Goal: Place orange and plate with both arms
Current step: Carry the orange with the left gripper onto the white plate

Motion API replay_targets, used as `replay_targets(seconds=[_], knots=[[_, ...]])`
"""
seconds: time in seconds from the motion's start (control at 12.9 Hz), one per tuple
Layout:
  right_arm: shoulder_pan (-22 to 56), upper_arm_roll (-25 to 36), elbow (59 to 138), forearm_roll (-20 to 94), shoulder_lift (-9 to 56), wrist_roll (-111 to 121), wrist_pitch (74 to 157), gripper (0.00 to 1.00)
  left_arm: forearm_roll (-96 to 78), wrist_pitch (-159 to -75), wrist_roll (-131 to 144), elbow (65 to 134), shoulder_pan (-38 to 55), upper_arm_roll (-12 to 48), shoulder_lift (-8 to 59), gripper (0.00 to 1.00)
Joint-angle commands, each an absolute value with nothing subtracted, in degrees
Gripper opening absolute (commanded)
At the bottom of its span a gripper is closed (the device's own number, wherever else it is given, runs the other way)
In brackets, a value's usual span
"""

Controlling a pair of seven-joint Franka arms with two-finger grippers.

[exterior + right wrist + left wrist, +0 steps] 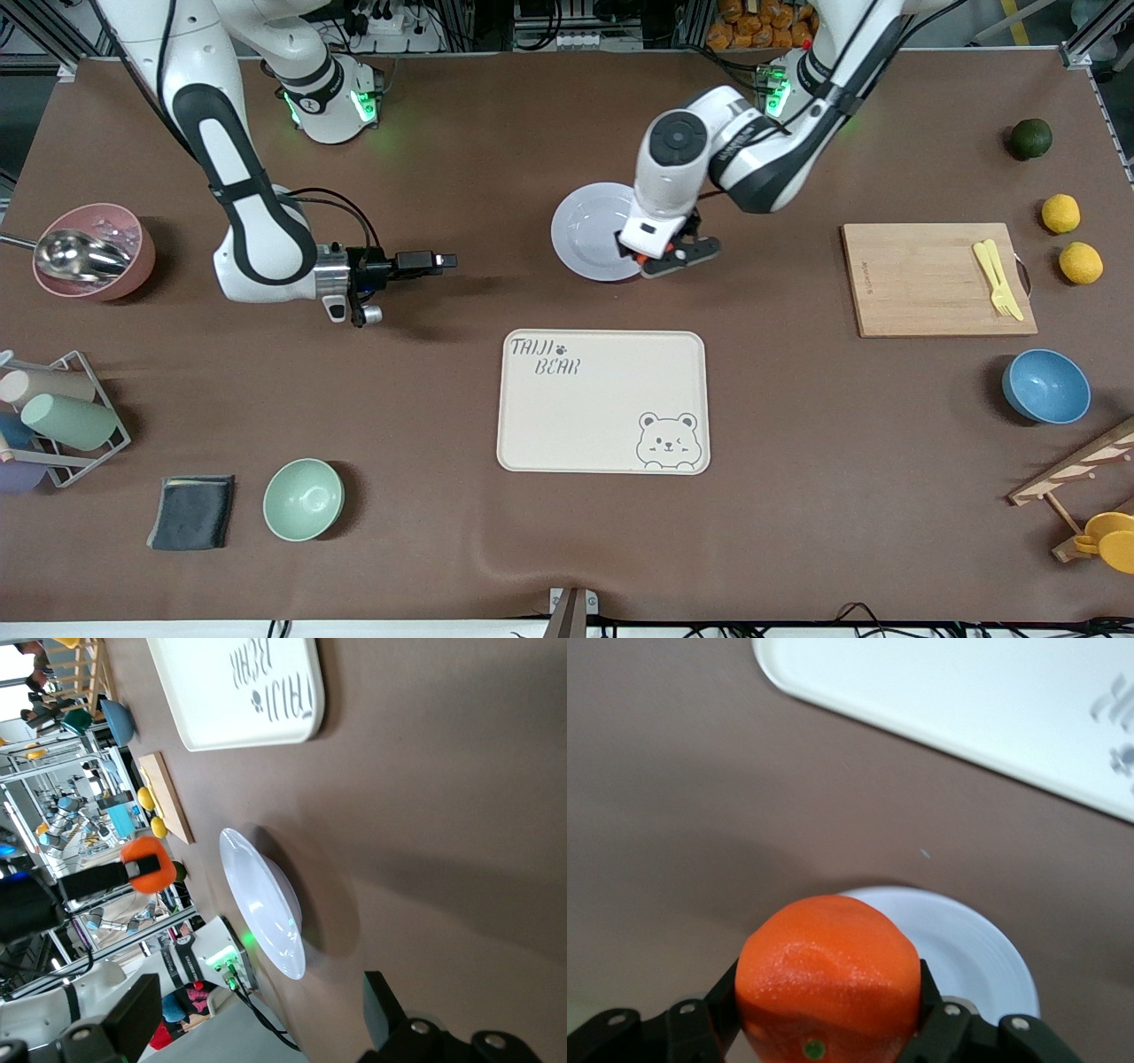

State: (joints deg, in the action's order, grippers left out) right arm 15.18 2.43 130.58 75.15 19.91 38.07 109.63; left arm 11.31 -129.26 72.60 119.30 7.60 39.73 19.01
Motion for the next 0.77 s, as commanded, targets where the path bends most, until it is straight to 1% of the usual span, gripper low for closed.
replay_targets(seconds=[0.0,0.08,0.31,0.46,0.54,0.62,0.7], knots=[[17.8,2.8,132.8,79.5,19.1,41.3,111.3,1.0,11.6,-130.7,79.0,117.7,10.7,39.6,21.9,0.03],[19.5,2.7,133.0,81.1,19.2,41.6,112.7,1.0,11.9,-132.0,81.9,118.2,11.8,39.6,22.1,0.03],[25.3,2.8,133.3,85.9,19.2,41.6,117.2,1.0,14.9,-132.2,84.3,118.3,13.4,39.6,26.2,0.03],[27.2,2.7,133.4,88.0,20.3,43.0,119.3,1.0,17.3,-132.4,87.5,118.3,14.9,39.5,28.6,0.02],[28.0,2.8,133.4,90.8,21.1,45.3,119.3,1.0,19.1,-132.9,88.6,118.3,15.2,39.5,29.8,0.02],[28.2,2.8,133.4,91.6,22.1,47.7,119.3,1.0,20.5,-133.2,89.6,118.3,15.3,39.5,30.8,0.03],[28.3,2.7,133.4,91.8,22.6,48.4,119.3,1.0,21.6,-133.6,90.7,118.0,15.3,39.5,31.7,0.09]])
